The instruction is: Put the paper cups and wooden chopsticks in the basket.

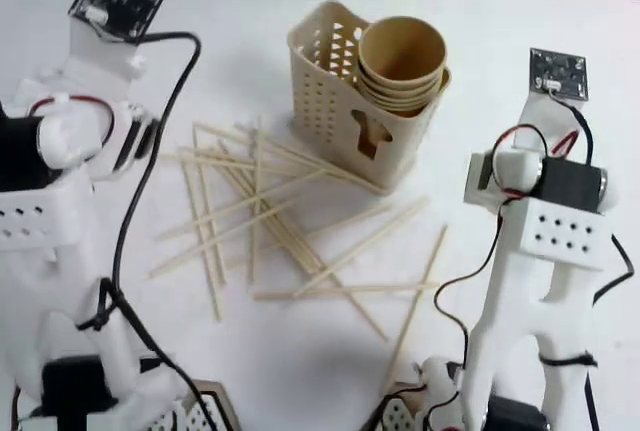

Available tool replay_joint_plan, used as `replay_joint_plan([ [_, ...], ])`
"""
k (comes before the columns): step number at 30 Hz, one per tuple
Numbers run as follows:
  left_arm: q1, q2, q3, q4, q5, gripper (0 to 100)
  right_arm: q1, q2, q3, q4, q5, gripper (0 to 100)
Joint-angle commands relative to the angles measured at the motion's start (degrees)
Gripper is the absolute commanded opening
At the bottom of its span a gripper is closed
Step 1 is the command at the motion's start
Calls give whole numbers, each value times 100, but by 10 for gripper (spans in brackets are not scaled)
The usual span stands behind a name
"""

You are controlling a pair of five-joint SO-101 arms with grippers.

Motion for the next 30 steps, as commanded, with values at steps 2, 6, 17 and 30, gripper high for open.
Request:
replay_joint_plan([
  [2, -303, -787, 1134, -510, 132, 185, -84, -268, -9, 567, 9, 194],
  [6, -549, -1464, 2497, -1301, 360, 187, -532, -40, 431, 971, 9, 194],
  [17, -1226, -3081, 5714, -3314, 334, 188, -1886, 919, 1697, -31, -1679, 194],
  [30, -1525, -3521, 6963, -4229, 334, 188, -1947, 1657, 2778, -1420, -2057, 276],
])
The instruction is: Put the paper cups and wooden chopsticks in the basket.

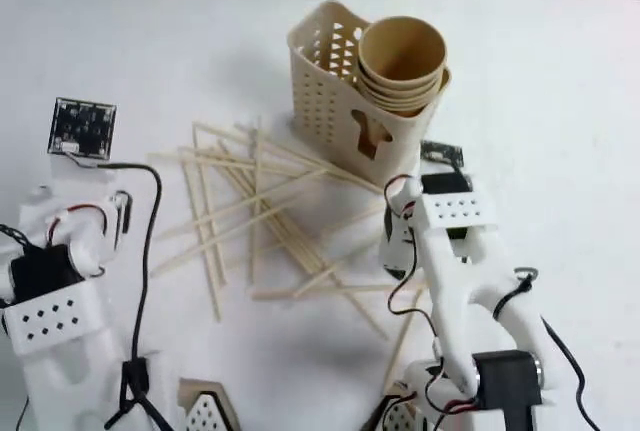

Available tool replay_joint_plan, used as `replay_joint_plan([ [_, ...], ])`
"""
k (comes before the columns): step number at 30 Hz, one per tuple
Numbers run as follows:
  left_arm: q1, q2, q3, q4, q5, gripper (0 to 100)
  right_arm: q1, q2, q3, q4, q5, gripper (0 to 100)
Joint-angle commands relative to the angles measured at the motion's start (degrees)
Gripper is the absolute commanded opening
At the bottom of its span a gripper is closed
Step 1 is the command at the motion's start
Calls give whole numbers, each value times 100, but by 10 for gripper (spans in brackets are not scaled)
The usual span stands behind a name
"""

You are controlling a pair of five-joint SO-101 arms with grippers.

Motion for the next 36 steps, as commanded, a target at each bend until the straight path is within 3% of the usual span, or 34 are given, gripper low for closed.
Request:
replay_joint_plan([
  [1, -48, -127, 18, -149, 35, 188, 57, 180, 79, -356, -53, 276],
  [11, -48, -119, 53, -149, 35, 188, 286, 1165, 123, -1358, -264, 272],
  [19, -48, -119, 53, -141, 35, 188, 549, 1314, 114, -1719, -246, 41],
  [36, -31, -136, 229, -149, 35, 188, 523, -1182, 105, -1279, -246, 17],
])
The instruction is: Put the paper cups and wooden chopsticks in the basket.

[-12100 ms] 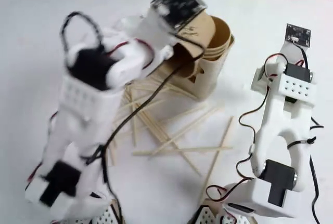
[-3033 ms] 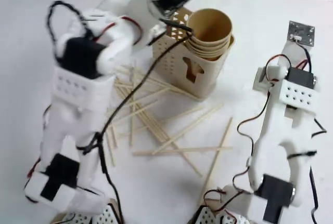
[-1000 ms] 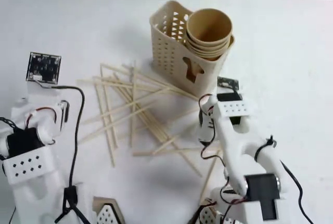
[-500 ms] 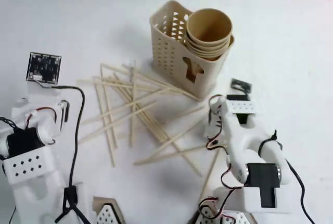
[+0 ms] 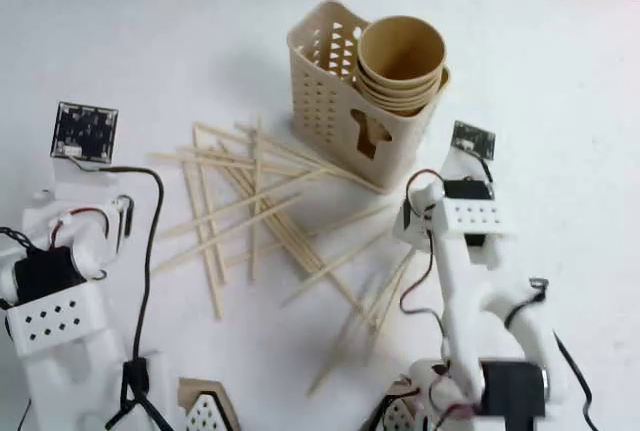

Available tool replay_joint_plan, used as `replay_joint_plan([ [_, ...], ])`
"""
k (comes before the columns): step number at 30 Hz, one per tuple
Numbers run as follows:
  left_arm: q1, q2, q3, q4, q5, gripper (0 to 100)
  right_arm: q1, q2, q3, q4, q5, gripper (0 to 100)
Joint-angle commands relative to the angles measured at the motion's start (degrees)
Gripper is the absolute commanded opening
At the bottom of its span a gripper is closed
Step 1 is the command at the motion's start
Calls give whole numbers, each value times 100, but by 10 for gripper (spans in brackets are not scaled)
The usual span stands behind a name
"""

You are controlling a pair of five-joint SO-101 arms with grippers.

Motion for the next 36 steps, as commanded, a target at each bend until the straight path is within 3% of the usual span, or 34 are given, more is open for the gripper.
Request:
replay_joint_plan([
  [1, -13, -127, 70, -141, 35, 188, -13, -927, -79, 207, -26, 17],
  [10, -13, -127, 484, -571, 35, 188, -75, -3152, -114, 338, 70, 17],
  [22, -4, -127, 1073, -1002, 62, 188, -1007, -4769, -1538, 268, 211, 17],
  [30, -4, -127, 1240, -976, 79, 187, -1209, -4664, -1785, -2123, 211, 17],
  [36, -4, -127, 1275, -976, 79, 186, -1209, -3521, -1829, -4286, 220, 17],
])
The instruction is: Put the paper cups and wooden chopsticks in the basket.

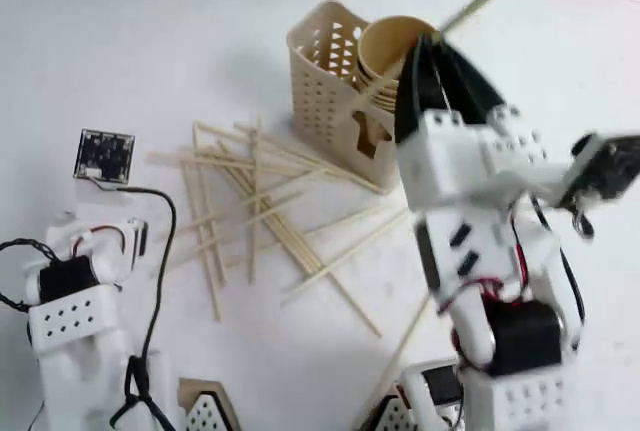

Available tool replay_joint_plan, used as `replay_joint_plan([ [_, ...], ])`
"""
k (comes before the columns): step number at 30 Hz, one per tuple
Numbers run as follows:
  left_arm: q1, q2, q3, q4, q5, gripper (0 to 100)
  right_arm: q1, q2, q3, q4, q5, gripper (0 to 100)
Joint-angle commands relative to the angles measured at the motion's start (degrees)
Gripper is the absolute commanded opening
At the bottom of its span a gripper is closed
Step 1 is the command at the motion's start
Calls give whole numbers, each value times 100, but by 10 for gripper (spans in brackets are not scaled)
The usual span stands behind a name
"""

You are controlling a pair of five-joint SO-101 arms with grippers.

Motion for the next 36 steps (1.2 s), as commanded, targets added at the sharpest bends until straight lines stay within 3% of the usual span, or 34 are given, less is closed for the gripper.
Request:
replay_joint_plan([
  [1, -4, -127, -26, -88, 70, 186, -4, 840, -237, -1411, 149, 17],
  [7, -4, -127, -26, -79, 70, 186, -48, 2360, -809, -2870, 888, 17],
  [15, -4, -127, -18, -79, 70, 186, -136, 3662, -1090, -2888, 967, 17],
  [20, 4, -127, 149, -114, 70, 187, -136, 3969, -1020, -2879, 1802, 22],
  [23, 4, -127, 167, -114, 70, 187, -136, 3969, -1002, -2879, 1820, 106],
  [27, 4, -127, 158, -114, 70, 187, -215, 3864, -1064, -2431, 1829, 197],
  [30, 4, -127, 158, -114, 70, 187, -312, 3530, -1081, -1807, 1829, 155],
  [34, 4, -127, 158, -114, 70, 187, -453, 2949, -1055, -1218, 1829, 15],
  [36, 4, -127, 158, -114, 70, 187, -453, 2686, -1055, -919, 1829, 34],
])
